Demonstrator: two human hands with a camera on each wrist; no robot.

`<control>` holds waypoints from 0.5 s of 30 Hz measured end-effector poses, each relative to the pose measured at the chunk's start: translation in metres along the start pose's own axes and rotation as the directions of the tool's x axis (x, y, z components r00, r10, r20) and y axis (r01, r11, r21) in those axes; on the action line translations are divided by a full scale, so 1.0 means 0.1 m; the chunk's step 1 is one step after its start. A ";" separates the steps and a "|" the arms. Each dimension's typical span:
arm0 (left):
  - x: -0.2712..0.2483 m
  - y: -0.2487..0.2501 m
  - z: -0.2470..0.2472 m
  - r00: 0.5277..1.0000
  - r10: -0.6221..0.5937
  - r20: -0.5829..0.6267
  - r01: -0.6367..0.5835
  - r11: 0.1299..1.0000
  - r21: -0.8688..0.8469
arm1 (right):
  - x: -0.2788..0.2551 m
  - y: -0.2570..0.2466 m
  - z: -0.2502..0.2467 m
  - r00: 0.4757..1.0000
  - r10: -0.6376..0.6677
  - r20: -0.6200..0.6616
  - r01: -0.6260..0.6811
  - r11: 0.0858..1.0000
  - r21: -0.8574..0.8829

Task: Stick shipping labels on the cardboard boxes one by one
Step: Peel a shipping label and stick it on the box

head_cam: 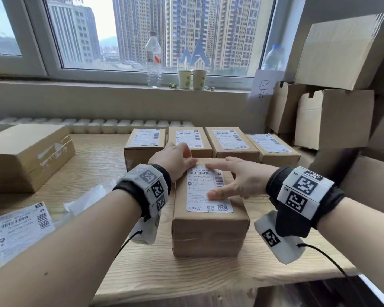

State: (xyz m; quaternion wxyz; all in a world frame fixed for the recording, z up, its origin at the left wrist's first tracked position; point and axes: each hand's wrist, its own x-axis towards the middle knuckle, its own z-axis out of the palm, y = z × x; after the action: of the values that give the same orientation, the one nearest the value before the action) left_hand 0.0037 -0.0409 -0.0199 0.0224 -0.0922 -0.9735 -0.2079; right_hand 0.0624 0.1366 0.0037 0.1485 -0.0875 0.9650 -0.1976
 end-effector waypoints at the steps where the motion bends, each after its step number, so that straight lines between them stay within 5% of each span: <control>1: -0.02 -0.01 0.00 1.000 0.022 -0.014 -0.021 1.000 0.007 | -0.01 0.00 0.02 1.000 -0.003 -0.009 0.003 1.000 0.023; 6: -0.20 -0.04 -0.07 0.986 0.145 0.077 -0.141 0.988 -0.056 | -0.04 0.00 0.10 0.996 -0.029 -0.081 0.034 0.997 0.068; 10: -0.40 -0.03 -0.18 0.939 0.130 0.319 -0.102 0.989 -0.105 | -0.08 -0.01 0.08 1.000 -0.021 -0.013 0.022 0.998 0.066; 15: -0.50 -0.01 -0.27 0.880 0.071 0.471 -0.083 0.996 0.006 | -0.16 0.01 0.05 0.997 0.011 0.080 -0.015 0.999 0.050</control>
State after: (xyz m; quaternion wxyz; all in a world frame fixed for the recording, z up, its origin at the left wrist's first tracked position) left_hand 0.0523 -0.0613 0.0001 -0.2046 -0.1781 -0.9482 -0.1654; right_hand 0.0791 0.1395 0.0028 0.1901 -0.0855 0.9536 -0.2174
